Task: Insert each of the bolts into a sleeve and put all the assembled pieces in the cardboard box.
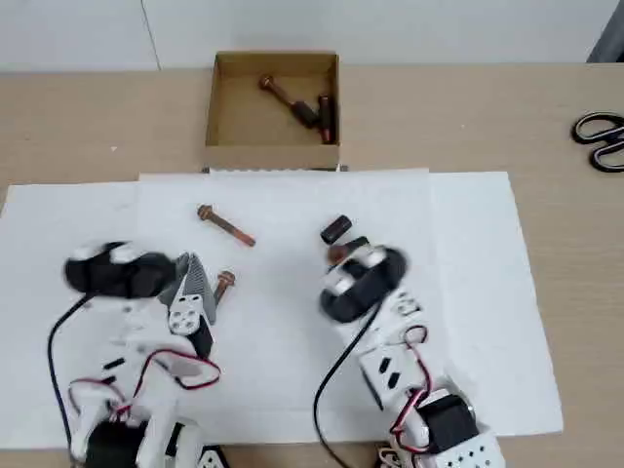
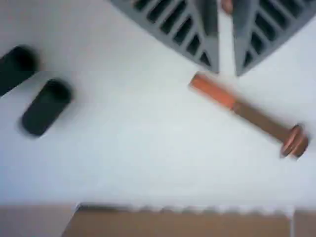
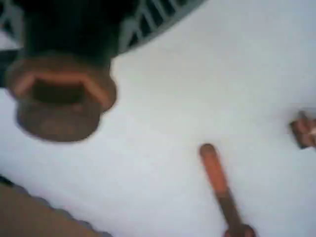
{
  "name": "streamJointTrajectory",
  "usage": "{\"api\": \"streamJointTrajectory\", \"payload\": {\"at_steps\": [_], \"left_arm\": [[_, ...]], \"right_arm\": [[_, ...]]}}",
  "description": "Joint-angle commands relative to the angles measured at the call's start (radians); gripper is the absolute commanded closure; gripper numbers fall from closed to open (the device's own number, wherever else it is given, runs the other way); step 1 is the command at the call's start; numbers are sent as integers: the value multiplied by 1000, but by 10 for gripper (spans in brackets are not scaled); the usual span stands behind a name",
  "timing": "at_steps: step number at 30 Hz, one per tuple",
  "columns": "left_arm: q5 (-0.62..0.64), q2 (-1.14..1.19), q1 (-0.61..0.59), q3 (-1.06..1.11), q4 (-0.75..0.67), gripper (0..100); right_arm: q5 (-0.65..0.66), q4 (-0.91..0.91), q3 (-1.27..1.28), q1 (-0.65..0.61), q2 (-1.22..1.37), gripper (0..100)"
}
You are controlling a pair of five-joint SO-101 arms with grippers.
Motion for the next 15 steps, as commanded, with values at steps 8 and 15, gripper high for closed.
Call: {"api": "streamJointTrajectory", "payload": {"at_steps": [8,15], "left_arm": [[-127,2,-127,243,-173,994],[-130,2,-124,312,-193,994]], "right_arm": [[-262,214,-281,139,4,995],[-272,315,-474,139,122,995]]}}
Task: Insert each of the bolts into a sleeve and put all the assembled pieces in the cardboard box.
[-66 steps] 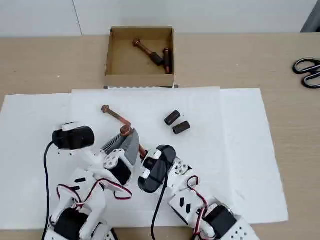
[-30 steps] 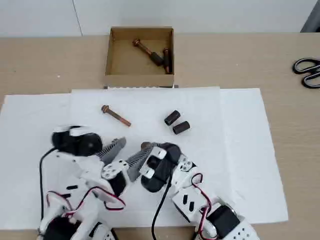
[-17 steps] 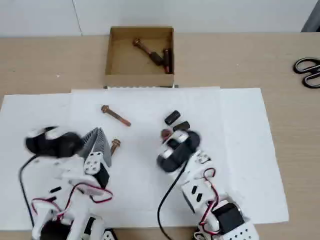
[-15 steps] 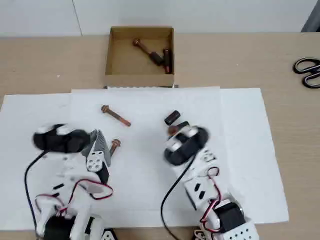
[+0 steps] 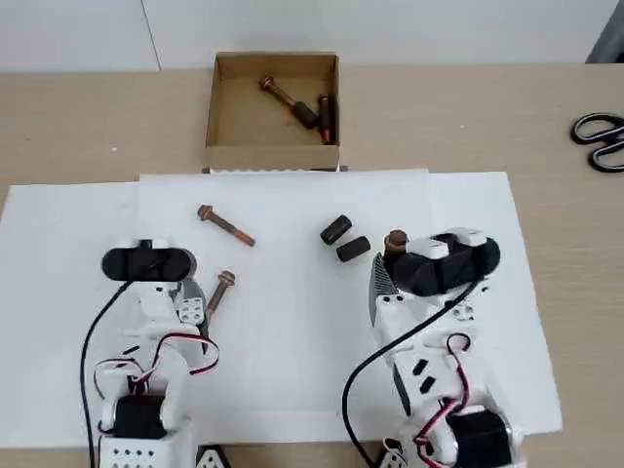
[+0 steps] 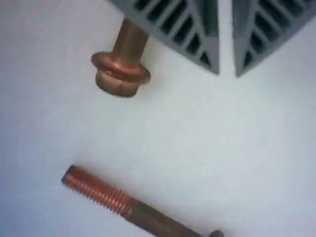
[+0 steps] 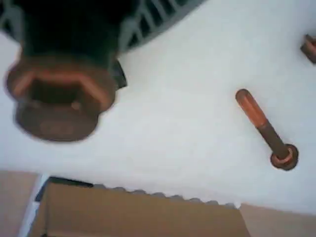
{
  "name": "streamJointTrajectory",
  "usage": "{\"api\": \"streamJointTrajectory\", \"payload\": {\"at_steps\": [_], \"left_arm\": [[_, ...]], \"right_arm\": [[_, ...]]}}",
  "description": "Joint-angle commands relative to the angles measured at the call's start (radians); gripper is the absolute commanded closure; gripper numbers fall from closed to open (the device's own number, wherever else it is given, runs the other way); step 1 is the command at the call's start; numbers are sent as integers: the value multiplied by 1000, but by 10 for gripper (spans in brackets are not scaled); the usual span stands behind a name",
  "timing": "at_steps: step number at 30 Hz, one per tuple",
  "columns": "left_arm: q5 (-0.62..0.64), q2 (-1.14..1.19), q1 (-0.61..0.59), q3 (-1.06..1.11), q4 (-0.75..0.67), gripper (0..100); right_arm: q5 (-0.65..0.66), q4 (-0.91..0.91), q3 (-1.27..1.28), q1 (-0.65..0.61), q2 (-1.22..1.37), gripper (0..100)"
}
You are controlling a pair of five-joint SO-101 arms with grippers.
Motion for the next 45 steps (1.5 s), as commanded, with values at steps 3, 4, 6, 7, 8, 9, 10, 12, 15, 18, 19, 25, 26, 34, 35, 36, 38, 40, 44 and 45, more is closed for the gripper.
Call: {"api": "streamJointTrajectory", "payload": {"at_steps": [3,4,6,7,8,9,10,12,15,18,19,25,26,34,35,36,38,40,44,45], "left_arm": [[-6,-8,-5,-2,-26,994],[-5,-8,-5,-2,-26,994],[-5,-8,-5,-2,-26,994],[-6,-8,-5,-2,-26,994],[-6,-8,-2,-2,-26,994],[-6,-8,-2,-4,-26,994],[-6,-8,-2,-4,-26,994],[-6,-8,-2,-4,-26,994],[-5,-8,-2,-4,-26,994],[-5,-8,-2,-4,-26,994],[-5,-8,-3,-4,-26,994],[0,-8,-8,-4,-26,994],[3,-8,-8,-4,-26,994],[25,-8,-11,-4,-26,994],[25,-8,-11,-4,-26,994],[25,-8,-11,-4,-26,994],[25,-8,-11,-4,-26,994],[26,-8,-11,-4,-26,994],[28,-8,-40,-4,-26,994],[28,-8,-38,-4,-26,994]], "right_arm": [[-58,13,-282,10,236,995],[-71,13,-338,10,306,995],[-95,13,-460,10,455,995],[-101,13,-525,10,535,995],[-101,13,-583,10,610,995],[-100,13,-637,10,685,995],[-98,10,-686,10,760,995],[-94,-21,-775,10,908,995],[-25,-88,-879,7,1109,995],[57,-188,-968,7,1293,995],[75,-219,-1005,5,1349,995],[261,-383,-1278,-2,1681,995],[295,-404,-1326,-5,1732,995],[583,-587,-1642,-82,2095,995],[626,-611,-1662,-90,2134,995],[667,-639,-1676,-97,2169,995],[743,-688,-1692,-108,2230,992],[809,-713,-1695,-120,2278,990],[836,-711,-1695,-124,2331,913],[836,-711,-1695,-122,2339,877]]}}
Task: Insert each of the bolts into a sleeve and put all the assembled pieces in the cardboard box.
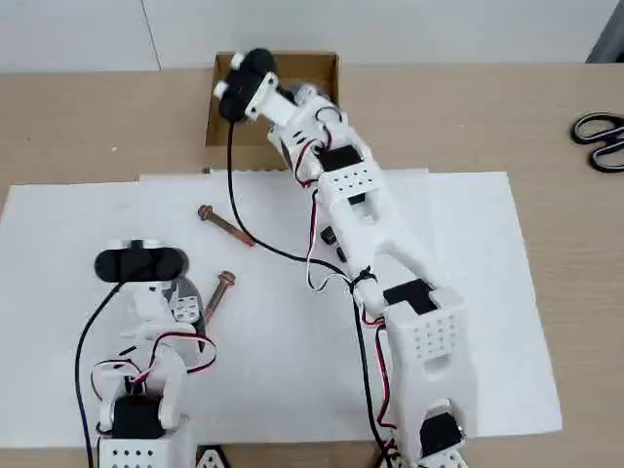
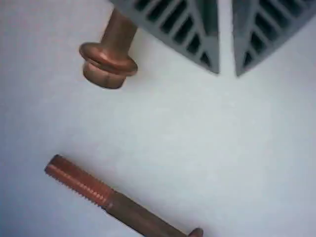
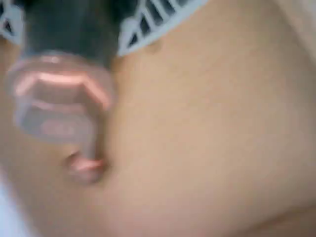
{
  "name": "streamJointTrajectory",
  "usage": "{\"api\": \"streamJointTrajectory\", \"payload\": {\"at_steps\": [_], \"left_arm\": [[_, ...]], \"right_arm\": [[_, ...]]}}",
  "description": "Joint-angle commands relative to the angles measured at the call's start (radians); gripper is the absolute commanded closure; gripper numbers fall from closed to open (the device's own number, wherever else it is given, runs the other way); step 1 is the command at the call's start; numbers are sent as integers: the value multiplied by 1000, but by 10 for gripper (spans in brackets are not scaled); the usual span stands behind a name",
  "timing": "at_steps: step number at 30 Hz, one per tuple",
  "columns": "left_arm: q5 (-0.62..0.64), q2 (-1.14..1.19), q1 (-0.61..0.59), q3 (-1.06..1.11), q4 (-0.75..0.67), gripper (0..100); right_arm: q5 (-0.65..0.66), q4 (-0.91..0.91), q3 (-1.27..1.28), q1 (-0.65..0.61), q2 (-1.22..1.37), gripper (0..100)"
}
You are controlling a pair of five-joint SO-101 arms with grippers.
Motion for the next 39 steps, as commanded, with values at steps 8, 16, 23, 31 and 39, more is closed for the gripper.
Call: {"api": "streamJointTrajectory", "payload": {"at_steps": [8,16,23,31,39], "left_arm": [[3,-8,-9,-5,-25,994],[5,-8,-11,-5,-25,994],[20,-8,-15,-5,-25,994],[23,-8,-17,-5,-25,994],[25,-8,-17,-5,-25,994]], "right_arm": [[21,-33,-74,-1,-25,941],[17,252,-72,-2,-236,995],[-140,628,-72,1,-429,995],[-301,901,-72,18,-553,995],[-423,1093,-72,22,-618,995]]}}
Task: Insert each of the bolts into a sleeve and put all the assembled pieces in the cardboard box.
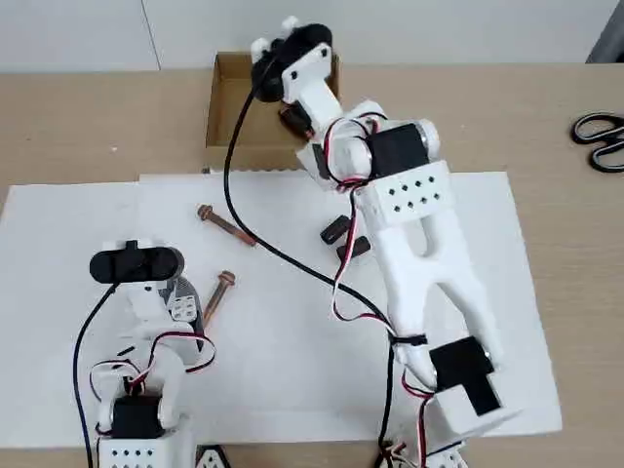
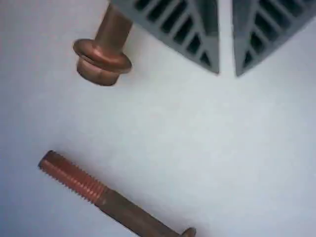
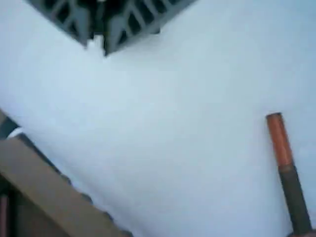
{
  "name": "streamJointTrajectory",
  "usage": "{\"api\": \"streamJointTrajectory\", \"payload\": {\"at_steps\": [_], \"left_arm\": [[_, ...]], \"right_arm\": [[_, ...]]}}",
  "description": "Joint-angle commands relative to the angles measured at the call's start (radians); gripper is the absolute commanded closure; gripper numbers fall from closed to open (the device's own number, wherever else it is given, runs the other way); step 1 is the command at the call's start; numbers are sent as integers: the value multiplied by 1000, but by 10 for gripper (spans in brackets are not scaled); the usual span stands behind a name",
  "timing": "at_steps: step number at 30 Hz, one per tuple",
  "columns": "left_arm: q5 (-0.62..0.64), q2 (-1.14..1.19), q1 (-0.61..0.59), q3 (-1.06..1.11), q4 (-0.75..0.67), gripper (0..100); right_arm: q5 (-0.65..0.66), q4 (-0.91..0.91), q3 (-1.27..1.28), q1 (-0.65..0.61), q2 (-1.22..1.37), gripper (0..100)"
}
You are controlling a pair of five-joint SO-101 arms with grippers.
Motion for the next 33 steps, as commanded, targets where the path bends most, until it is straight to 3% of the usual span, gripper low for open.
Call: {"api": "streamJointTrajectory", "payload": {"at_steps": [1,6,14,21,33], "left_arm": [[6,-8,-6,-5,-25,994],[6,-8,-6,-5,-25,994],[6,-8,-8,-5,-21,994],[6,-8,-8,-5,-21,994],[6,-8,-8,-5,-21,994]], "right_arm": [[-63,91,-49,8,-70,995],[-222,282,-44,7,-91,995],[-508,288,-20,1,-48,991],[-835,294,-5,2,88,990],[-908,298,57,38,222,990]]}}
